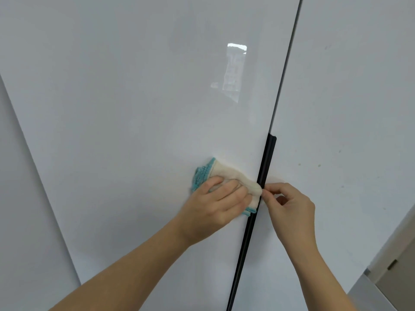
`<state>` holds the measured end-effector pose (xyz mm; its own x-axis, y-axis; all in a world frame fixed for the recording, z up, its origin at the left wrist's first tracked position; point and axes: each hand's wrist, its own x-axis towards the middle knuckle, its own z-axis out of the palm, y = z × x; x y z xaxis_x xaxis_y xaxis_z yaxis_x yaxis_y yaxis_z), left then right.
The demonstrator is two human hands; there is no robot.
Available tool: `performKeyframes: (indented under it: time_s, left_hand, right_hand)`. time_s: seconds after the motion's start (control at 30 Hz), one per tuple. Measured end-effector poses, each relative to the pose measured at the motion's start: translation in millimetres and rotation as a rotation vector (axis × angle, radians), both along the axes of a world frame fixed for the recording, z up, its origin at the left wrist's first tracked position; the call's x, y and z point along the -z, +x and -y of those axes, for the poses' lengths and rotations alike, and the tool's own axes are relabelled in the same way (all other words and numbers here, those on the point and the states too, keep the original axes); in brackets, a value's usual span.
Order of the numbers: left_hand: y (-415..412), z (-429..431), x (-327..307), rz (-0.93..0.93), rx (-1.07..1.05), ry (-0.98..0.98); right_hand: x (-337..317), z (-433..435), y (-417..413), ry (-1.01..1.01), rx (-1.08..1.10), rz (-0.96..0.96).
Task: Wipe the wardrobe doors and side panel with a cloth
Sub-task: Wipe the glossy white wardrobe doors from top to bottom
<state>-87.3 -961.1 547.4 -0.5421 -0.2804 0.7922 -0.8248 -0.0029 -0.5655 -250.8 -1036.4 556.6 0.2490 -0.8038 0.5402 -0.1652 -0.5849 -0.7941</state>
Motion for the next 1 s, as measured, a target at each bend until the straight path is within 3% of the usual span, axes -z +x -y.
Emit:
performKeyframes:
  time_s: [0.47, 0.73, 1.0]
  left_hand:
    - [3.9, 19.7, 65.2, 0.075, -0.034, -0.212]
    - [0.7, 32.3, 87.1, 0.07, -0.099, -0.403]
    - [2.7, 40.5, 96.1, 0.097, -0.113, -0.496]
  right_hand:
    - [89.3, 7.8, 7.1, -0.385, 0.102, 0.078]
    - [119.6, 22.1, 14.7, -0.579, 0.136, 0.201]
    - [128.1, 33.6, 22.1, -0.68, 0.249, 0.196]
